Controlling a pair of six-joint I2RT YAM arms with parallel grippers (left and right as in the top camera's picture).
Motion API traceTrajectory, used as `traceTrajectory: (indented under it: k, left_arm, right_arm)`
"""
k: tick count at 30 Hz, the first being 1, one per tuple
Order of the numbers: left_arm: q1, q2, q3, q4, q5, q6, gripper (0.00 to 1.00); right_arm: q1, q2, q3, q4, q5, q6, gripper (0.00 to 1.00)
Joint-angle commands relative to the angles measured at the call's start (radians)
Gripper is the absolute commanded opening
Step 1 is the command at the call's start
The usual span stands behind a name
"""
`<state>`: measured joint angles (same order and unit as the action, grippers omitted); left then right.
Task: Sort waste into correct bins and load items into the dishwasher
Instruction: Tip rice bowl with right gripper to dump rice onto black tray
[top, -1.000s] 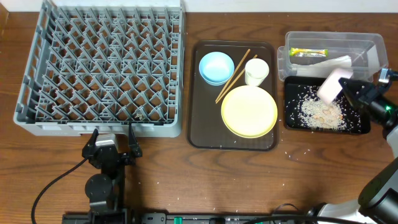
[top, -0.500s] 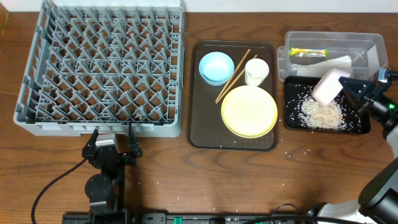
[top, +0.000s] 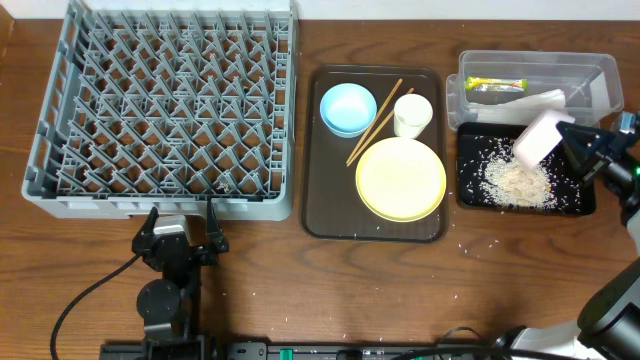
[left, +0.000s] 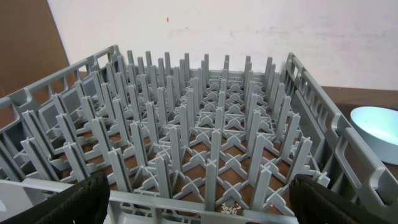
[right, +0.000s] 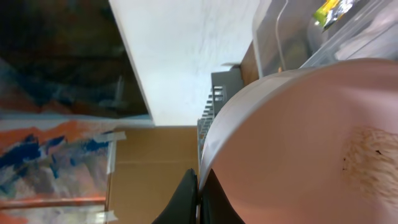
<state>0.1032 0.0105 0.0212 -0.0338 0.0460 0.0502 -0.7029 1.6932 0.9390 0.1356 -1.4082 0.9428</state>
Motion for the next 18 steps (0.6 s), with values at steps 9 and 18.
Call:
traceTrajectory:
  k: [9, 18]
  left_arm:
    - [0.005, -0.005, -0.017, -0.036, -0.016, 0.005, 0.94]
    - [0.005, -0.005, -0.017, -0.036, -0.016, 0.005, 0.94]
  right_arm:
    - [-0.014, 0.001, 0.002, 0.004, -0.038, -0.049, 0.01]
    - [0.043, 0.002, -0.005, -0.189, 0.084, -0.257, 0.01]
